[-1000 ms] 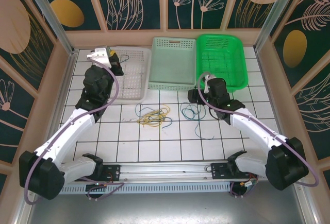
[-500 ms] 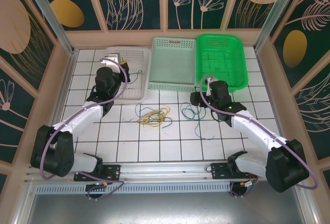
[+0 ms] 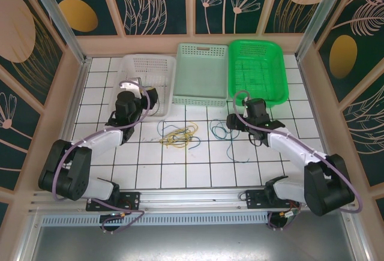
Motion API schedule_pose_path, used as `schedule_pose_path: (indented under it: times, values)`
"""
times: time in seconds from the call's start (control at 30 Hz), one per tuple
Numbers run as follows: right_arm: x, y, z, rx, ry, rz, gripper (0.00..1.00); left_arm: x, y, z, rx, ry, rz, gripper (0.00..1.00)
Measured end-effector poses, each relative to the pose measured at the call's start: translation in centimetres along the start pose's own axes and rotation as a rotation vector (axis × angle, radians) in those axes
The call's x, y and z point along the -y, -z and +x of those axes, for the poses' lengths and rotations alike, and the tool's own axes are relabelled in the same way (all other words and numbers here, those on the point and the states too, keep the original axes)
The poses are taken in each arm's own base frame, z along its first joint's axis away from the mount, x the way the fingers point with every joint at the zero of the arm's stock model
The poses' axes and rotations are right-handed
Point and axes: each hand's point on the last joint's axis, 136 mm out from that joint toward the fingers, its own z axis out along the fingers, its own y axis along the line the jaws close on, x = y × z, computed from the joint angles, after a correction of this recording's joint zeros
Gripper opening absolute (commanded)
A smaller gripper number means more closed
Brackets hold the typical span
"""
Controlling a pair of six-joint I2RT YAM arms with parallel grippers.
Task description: Untangle the cables
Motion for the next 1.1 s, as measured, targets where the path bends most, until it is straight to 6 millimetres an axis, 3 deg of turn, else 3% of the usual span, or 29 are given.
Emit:
schedule_pose_path:
  times: [0.1,0.4,0.57,0.77,0.93,1.1]
  values:
    - [0.9,-0.9,0.6,-0.036,-0.044,0.019,0.73,0.1,0.1,-0.2,0.005,0.01,0.006,0.98]
    - [0.9,-2.4,1.1,-0.091,-0.109,0.008,0.64,1.5,2.2,-3.8,0.098,0.022,0.056,0.99]
    - [0.4,-2.9,0.9,-0.102,-0.126,-0.015,0.42,1.8,3.4,-4.4,0.125,0.02,0.068,0.99]
    - [0.1,-3.2,1.3,-0.121,-0.133,-0.031,0.31,1.8,3.7,-3.7,0.11,0.024,0.083,0.98]
    - [-0.2,-3.1,1.2,-0.125,-0.138,-0.048,0.0,2.6,4.0,-3.8,0.095,0.031,0.12,0.98]
    - [-1.2,-0.8,-0.9,-0.035,-0.116,-0.085,0.0,4.5,4.3,-4.4,0.096,0.023,0.167,0.99]
